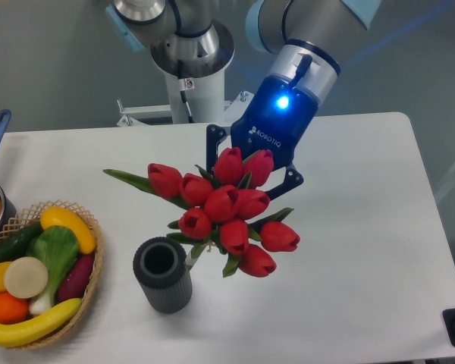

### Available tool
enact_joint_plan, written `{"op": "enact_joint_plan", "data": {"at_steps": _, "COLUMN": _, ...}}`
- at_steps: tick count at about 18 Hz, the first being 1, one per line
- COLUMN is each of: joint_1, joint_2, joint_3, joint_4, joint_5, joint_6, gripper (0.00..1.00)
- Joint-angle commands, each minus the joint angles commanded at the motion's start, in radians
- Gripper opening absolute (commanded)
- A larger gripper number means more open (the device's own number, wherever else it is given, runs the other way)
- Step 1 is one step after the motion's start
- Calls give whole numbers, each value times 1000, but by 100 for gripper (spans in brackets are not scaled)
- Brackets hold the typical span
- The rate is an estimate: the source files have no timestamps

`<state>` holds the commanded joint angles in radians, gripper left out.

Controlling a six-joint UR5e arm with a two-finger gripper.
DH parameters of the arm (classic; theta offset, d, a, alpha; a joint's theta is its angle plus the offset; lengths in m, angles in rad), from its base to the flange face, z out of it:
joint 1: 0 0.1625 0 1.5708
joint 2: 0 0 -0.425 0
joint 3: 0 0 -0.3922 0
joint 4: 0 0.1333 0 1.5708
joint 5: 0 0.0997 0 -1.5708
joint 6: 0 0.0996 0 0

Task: Place the flowers on the table
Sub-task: 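Carry the red tulip bouquet with the gripper away from the black vase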

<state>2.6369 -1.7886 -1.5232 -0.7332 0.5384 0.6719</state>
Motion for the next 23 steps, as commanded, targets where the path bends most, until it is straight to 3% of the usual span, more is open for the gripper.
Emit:
{"op": "enact_joint_plan", "data": {"at_steps": 11, "joint_1": 75, "joint_2": 25, "joint_3": -8, "joint_4": 0, "joint_5": 2, "joint_6": 0, "gripper": 29}}
{"op": "enact_joint_plan", "data": {"at_steps": 17, "joint_1": 75, "joint_2": 32, "joint_3": -8, "joint_4": -3, "joint_5": 24, "joint_6": 6, "gripper": 29}}
{"op": "enact_joint_plan", "data": {"at_steps": 23, "joint_1": 72, "joint_2": 32, "joint_3": -14, "joint_4": -6, "joint_5": 204, "joint_6": 44, "gripper": 29}}
